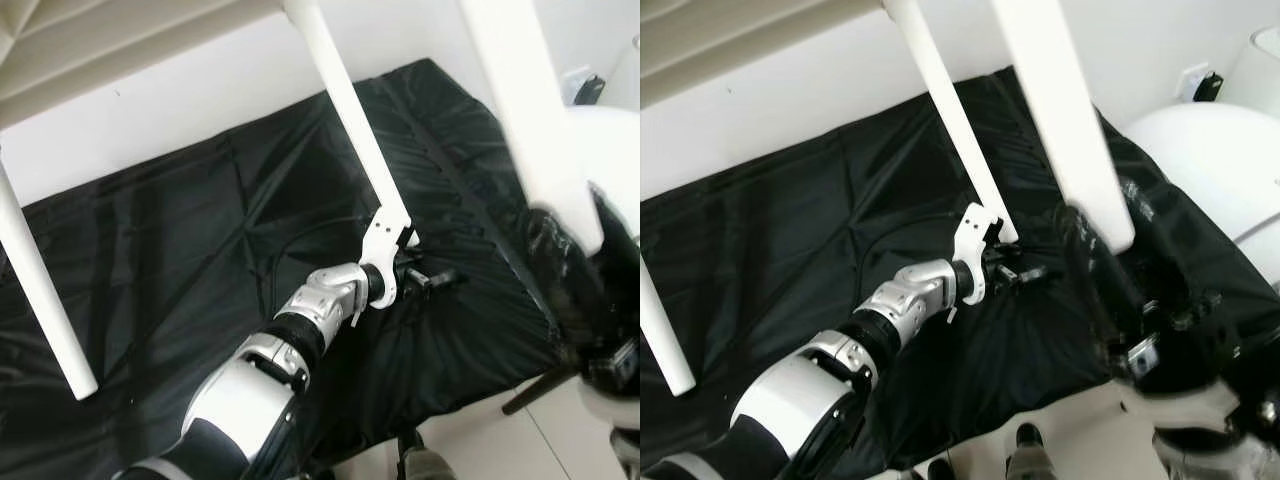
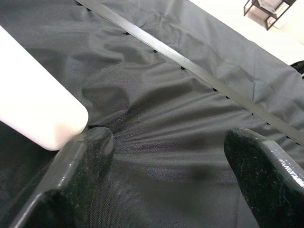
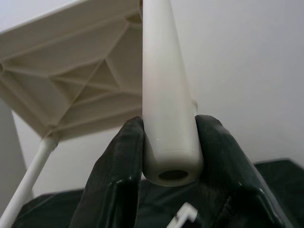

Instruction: Building children table

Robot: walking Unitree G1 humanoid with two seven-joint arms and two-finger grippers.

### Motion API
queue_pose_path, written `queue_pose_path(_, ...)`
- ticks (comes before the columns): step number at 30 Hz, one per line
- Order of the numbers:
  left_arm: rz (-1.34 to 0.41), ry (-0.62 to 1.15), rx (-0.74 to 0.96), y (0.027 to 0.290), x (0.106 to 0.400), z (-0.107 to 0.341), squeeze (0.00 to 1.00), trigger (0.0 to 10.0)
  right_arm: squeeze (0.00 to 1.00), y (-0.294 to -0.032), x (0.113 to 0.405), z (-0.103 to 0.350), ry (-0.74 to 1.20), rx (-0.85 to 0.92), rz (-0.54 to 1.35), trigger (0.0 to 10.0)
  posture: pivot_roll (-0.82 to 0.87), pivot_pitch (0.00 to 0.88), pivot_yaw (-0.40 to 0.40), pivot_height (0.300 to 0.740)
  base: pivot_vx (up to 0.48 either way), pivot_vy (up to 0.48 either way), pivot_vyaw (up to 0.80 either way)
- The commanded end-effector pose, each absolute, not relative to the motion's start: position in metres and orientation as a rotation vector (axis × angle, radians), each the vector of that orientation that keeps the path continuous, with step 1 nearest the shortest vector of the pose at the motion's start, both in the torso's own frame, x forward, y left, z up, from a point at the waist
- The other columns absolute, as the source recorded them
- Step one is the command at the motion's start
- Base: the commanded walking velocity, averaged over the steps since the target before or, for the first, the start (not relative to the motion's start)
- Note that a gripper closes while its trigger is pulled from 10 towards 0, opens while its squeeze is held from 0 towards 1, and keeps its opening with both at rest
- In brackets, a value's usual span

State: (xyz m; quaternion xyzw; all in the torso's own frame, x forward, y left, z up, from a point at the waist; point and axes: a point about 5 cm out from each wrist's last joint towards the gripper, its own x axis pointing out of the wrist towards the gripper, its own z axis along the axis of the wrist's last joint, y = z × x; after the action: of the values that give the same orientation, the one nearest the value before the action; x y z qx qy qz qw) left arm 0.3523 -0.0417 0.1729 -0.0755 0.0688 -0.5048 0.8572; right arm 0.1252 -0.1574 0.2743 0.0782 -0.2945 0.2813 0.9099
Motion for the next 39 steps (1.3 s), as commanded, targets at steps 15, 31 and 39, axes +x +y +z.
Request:
queue_pose_path(15,-0.974,0.194,-0.134,-0.039,0.355,0.162,0.0,10.0,0.0,-0.169,0.103,0.183,0.011,0.256,0.618,10.0,-0.44,0.22,0.313,0.74,0.0,0.0,0.0)
queue_pose_path(31,-0.963,0.186,-0.123,-0.04,0.356,0.163,0.0,10.0,0.0,-0.179,0.1,0.153,0.103,0.23,0.592,10.0,-0.46,0.195,0.305,0.74,0.0,0.0,0.0)
queue_pose_path(39,-0.974,0.181,-0.066,-0.036,0.353,0.154,0.0,10.0,0.0,-0.185,0.114,0.153,0.057,0.193,0.575,10.0,-0.44,0.19,0.279,0.74,0.0,0.0,0.0)
